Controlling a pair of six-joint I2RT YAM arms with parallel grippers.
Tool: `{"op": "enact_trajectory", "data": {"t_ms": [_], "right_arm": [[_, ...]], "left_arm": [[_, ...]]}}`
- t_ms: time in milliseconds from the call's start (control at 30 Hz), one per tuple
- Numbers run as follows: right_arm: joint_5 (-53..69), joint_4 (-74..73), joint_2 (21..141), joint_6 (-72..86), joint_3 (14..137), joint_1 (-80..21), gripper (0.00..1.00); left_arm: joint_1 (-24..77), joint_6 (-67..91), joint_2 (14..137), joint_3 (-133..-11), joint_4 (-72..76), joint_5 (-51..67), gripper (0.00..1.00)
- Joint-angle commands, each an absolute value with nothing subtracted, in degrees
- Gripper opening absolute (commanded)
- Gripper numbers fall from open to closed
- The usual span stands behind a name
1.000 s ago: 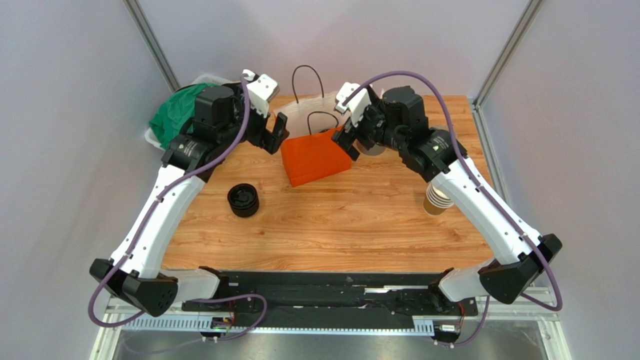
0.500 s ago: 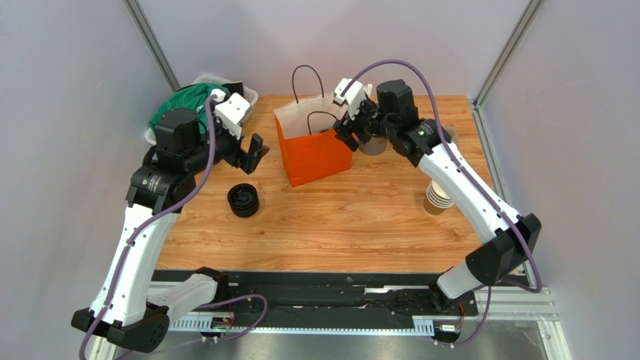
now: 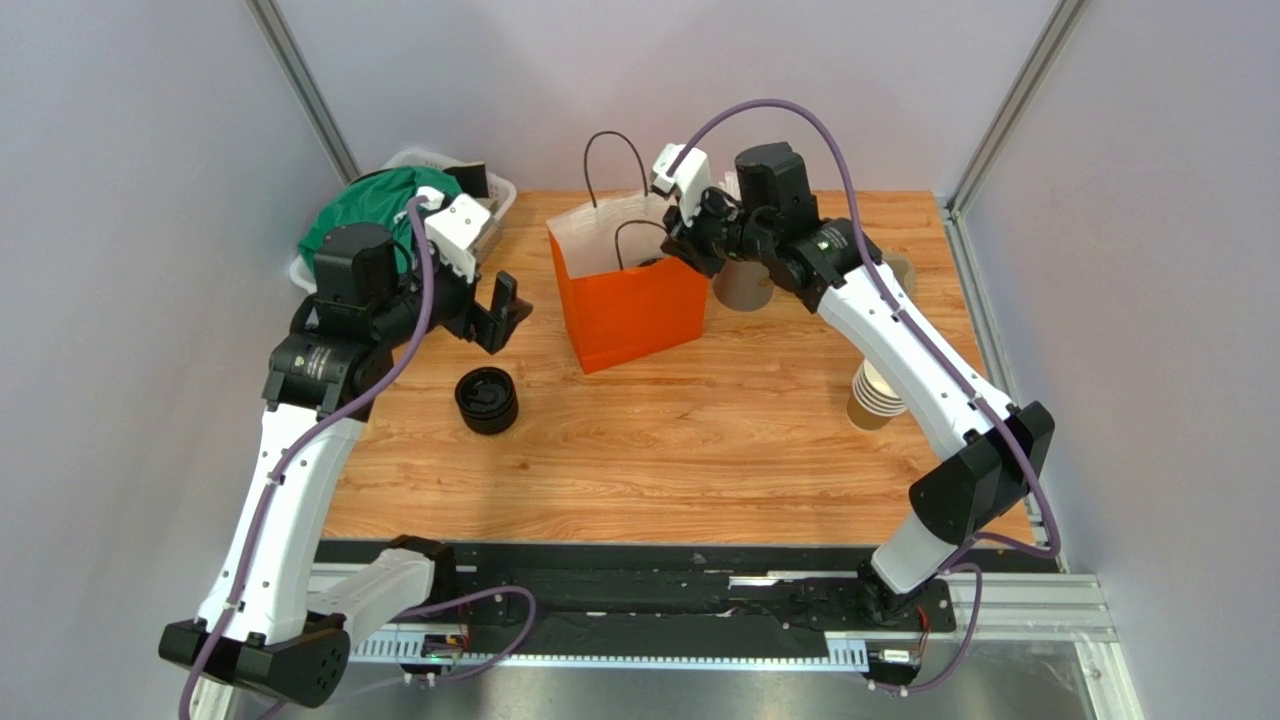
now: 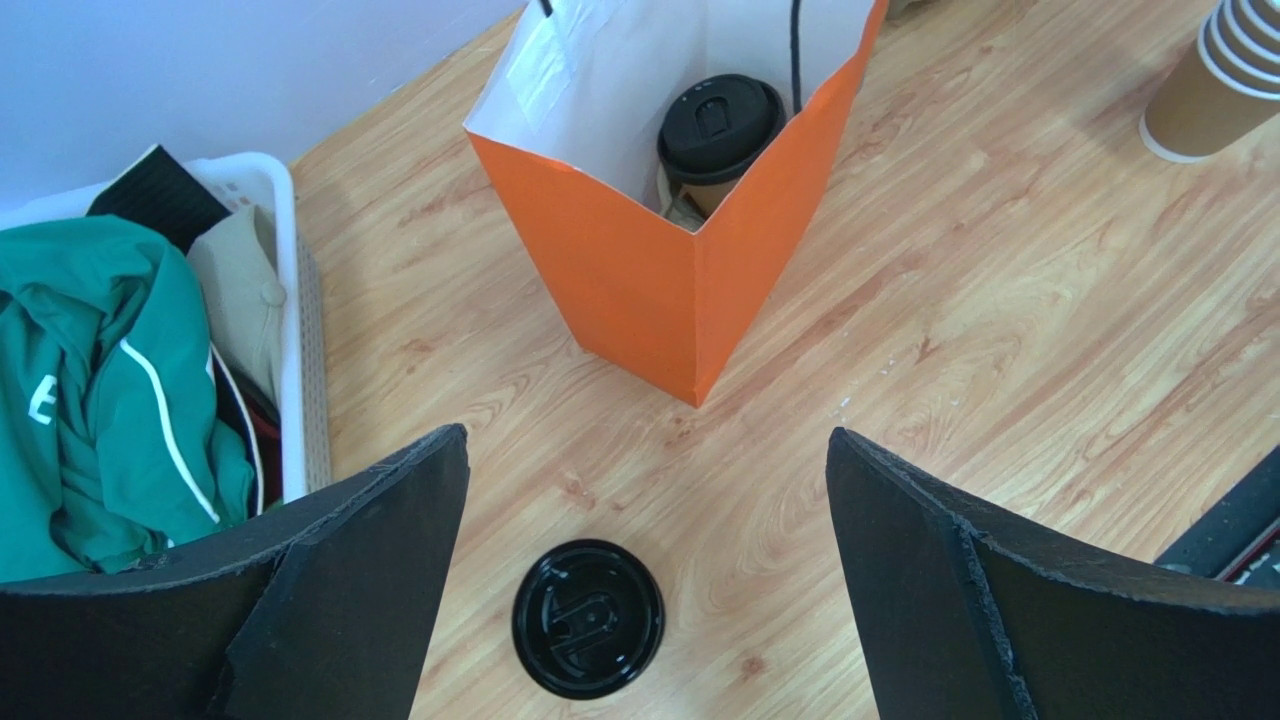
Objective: Pack the takeout coffee
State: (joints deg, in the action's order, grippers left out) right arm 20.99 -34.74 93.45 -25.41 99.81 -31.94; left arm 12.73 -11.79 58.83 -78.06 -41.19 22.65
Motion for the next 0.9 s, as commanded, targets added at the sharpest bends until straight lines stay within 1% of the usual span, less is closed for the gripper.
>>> {"op": "enact_trajectory", "data": {"t_ms": [0, 67, 233, 433, 600, 700, 867], "right_arm": [[22.6, -34.5, 92.0, -24.5, 100.9, -32.2, 0.03], [22.6, -34.6, 91.1, -24.4, 100.4, -32.2, 0.0], [21.4, -33.6, 87.7, -21.9, 98.8, -32.3, 0.0], [15.5, -29.0, 81.8, -20.2, 91.6, -34.4, 0.0], [13.8, -29.3, 78.1, -19.6, 88.1, -35.8, 0.0], [10.3, -31.4, 76.8, -20.9, 87.3, -37.7, 0.0], [5.8, -31.1, 73.3, -21.1, 81.5, -40.7, 0.0]], "left_arm": [[11.1, -9.9, 57.1, -77.5, -38.1, 26.4, 0.97], [10.8, -9.8, 57.1, -77.1, -37.8, 27.0, 0.98], [9.8, -9.1, 57.0, -76.6, -37.5, 28.7, 0.98], [9.5, -8.5, 56.6, -75.7, -36.8, 30.5, 0.98], [9.4, -8.0, 56.8, -75.8, -36.8, 31.3, 0.99], [9.4, -7.9, 56.6, -75.5, -36.8, 31.6, 0.99], [9.3, -7.9, 56.5, -75.3, -36.6, 31.8, 0.99]]}}
